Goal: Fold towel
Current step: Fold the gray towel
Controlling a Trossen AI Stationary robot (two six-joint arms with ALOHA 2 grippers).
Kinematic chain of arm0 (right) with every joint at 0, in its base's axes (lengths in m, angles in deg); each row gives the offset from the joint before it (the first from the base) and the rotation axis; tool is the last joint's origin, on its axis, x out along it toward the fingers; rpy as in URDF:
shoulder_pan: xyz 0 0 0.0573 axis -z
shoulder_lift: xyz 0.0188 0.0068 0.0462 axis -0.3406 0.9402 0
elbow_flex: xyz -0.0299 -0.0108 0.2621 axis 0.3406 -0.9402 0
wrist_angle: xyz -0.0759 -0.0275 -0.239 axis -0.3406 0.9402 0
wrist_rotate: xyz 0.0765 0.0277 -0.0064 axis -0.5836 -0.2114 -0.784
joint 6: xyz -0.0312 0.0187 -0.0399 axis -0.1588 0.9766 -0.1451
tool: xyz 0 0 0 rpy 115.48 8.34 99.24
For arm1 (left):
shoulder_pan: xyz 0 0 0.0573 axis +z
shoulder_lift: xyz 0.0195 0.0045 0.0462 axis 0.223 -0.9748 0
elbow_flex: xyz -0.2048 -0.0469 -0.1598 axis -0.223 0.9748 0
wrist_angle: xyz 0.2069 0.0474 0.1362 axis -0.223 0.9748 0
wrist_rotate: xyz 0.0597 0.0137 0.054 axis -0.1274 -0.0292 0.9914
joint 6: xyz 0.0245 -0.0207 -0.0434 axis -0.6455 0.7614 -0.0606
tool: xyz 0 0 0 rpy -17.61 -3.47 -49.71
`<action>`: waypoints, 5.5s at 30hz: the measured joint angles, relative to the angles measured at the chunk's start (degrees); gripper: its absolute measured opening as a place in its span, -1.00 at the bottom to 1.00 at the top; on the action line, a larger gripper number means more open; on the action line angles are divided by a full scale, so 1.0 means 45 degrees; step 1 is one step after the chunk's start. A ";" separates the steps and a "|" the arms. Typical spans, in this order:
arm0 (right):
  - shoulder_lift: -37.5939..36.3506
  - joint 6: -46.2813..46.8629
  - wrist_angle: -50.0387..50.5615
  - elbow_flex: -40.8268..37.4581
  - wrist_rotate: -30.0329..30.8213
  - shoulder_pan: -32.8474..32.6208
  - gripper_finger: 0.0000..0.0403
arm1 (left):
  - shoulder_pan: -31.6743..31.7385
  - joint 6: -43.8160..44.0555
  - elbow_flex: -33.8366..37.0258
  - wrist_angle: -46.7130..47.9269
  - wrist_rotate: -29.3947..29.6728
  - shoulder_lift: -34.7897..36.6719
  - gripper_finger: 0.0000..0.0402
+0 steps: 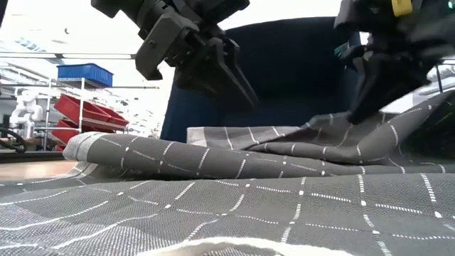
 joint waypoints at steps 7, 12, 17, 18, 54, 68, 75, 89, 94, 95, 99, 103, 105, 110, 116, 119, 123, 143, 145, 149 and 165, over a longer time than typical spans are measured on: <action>-0.0015 -0.0425 -0.0005 0.1535 0.0028 0.0327 -0.99 | 0.0000 -0.0041 0.0000 -0.2354 -0.0073 0.0002 -0.04; -0.0023 -0.0994 0.0209 0.2621 0.0127 0.0589 -1.00 | 0.0000 -0.0314 0.0000 -0.2642 0.0410 0.0002 -0.04; -0.0024 -0.1043 0.0403 0.2855 0.0291 0.0721 -1.00 | 0.0002 -0.0024 0.0000 -0.2668 0.2903 0.0002 -0.04; -0.0024 -0.0969 0.0417 0.2855 0.0292 0.0757 -1.00 | 0.0011 -0.0026 0.0000 -0.2811 0.2970 0.0002 -0.04; -0.0024 -0.0656 0.0207 0.2855 0.0343 0.0734 -1.00 | 0.0447 0.1511 0.0000 -0.2023 0.3874 0.0007 -0.23; -0.0024 -0.0491 0.0622 0.2855 0.0385 0.0645 -1.00 | -0.0224 0.2499 0.0000 0.0188 0.7429 -0.0634 -0.38; -0.0024 -0.0350 0.0899 0.2855 0.0372 0.0645 -1.00 | -0.0341 0.2391 0.0000 0.0238 0.7614 -0.0630 -0.38; -0.0024 -0.0280 0.1085 0.2851 0.0315 0.0584 -1.00 | -0.0500 0.1891 0.0000 0.0612 0.7324 -0.0630 -0.48; -0.0024 -0.0267 0.1184 0.2846 0.0312 0.0577 -1.00 | -0.0811 0.1754 0.0005 0.1304 0.7911 -0.0472 -0.56; -0.0024 -0.0267 0.1188 0.2846 0.0312 0.0577 -1.00 | -0.0859 0.1754 0.0005 0.1509 0.7953 -0.0391 -0.58; -0.0024 -0.0267 0.1317 0.2846 0.0310 0.0577 -1.00 | -0.1090 0.1675 0.0005 0.1896 0.8527 -0.0003 -0.73; -0.0024 -0.0267 0.1450 0.2846 0.0322 0.0577 -1.00 | -0.1342 0.0980 0.0005 0.1998 0.8900 0.0471 -0.91; -0.0024 -0.0262 0.1538 0.2846 0.0326 0.0577 -1.00 | -0.1384 0.0551 0.0005 0.1977 0.9032 0.0767 -0.96; -0.0024 -0.0520 0.1626 0.2846 0.0448 0.0591 -1.00 | -0.1348 -0.0610 0.0005 0.2001 0.9536 0.1358 -0.98; -0.0025 -0.1363 0.0896 0.2853 -0.0287 0.0494 -1.00 | -0.1665 -0.1546 0.0005 0.2437 0.9433 0.2225 -0.99; -0.0044 -0.1834 0.0321 0.2926 -0.0576 0.0282 -1.00 | -0.2105 -0.1676 0.0000 0.3180 0.9168 0.2848 -0.99; -0.0044 -0.2523 0.0359 0.3526 -0.0752 -0.0109 -1.00 | -0.2739 -0.1650 0.0000 0.4485 0.8528 0.3425 -0.99; 0.1042 -0.2891 -0.0424 0.4973 -0.5440 -0.0888 -1.00 | -0.3577 0.1592 0.0005 0.8271 0.2672 0.3294 -0.99; 0.1346 -0.2575 -0.0419 0.4973 -0.5457 -0.1054 -0.99 | -0.3698 0.1769 0.0005 0.8317 0.2603 0.3276 -0.99; 0.2250 -0.1816 0.0129 0.4981 -0.5426 -0.1560 -0.86 | -0.3769 0.2004 0.0005 0.8295 0.2589 0.3181 -0.99; 0.4130 -0.0245 0.2414 0.4978 -0.3266 -0.1725 -0.37 | -0.3755 0.2178 0.0005 0.8141 0.2589 0.3106 -1.00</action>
